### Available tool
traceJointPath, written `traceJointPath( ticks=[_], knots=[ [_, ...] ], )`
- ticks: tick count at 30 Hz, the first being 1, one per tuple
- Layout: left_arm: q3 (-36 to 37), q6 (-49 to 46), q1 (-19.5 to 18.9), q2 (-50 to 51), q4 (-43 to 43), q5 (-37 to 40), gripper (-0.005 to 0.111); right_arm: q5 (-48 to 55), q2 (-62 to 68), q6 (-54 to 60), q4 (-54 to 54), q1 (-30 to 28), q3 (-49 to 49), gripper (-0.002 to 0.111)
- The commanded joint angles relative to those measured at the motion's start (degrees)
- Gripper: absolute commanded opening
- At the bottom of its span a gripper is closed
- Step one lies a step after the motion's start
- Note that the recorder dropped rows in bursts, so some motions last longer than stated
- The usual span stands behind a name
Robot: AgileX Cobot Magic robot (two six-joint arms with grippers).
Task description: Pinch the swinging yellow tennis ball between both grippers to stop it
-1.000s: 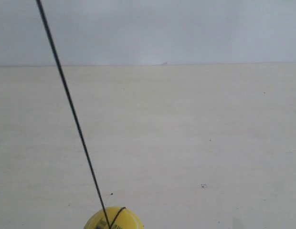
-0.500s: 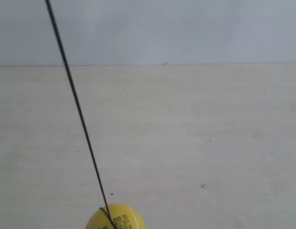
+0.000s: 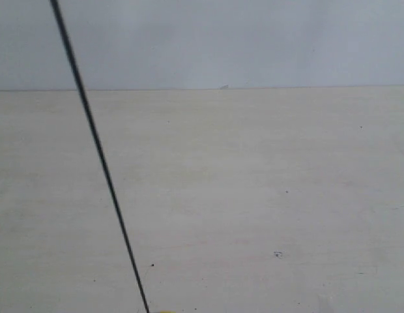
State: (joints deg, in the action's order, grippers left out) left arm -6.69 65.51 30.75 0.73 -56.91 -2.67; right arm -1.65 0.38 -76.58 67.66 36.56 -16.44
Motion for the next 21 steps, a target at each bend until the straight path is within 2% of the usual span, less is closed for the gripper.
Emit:
traceJointPath(
  ticks=[1,3,5,7,11,14,17,21],
  knots=[
    [-0.1,0.5,0.4,-0.7,0.1,-0.5,0.005,-0.1,-0.4,0.1,-0.1,0.0,-0.3,0.000],
    [-0.1,0.5,0.1,-0.7,0.1,-0.5,0.005,-0.1,-0.4,0.1,-0.1,0.0,-0.3,0.000],
    [-0.1,0.5,-2.8,-0.7,0.1,-0.5,0.005,-0.1,-0.4,0.1,-0.1,0.0,-0.3,0.000],
    [-0.1,0.5,-10.6,-0.7,0.1,-0.5,0.005,-0.1,-0.4,0.1,-0.1,0.0,-0.3,0.000],
    [-0.1,0.5,-19.3,-0.7,0.1,-0.5,0.005,0.0,-0.4,0.1,-0.2,0.0,-0.3,0.000],
    [-0.1,0.5,-24.3,-0.7,0.1,-0.5,0.005,0.0,-0.4,0.1,-0.2,0.0,-0.3,0.000],
    [-0.1,0.5,-27.7,-0.7,0.1,-0.5,0.005,0.0,-0.4,0.1,-0.2,0.0,-0.3,0.000],
    [-0.1,0.5,-30.0,-0.7,0.1,-0.4,0.005,0.0,-0.4,0.1,-0.2,0.0,-0.3,0.000]
  ],
)
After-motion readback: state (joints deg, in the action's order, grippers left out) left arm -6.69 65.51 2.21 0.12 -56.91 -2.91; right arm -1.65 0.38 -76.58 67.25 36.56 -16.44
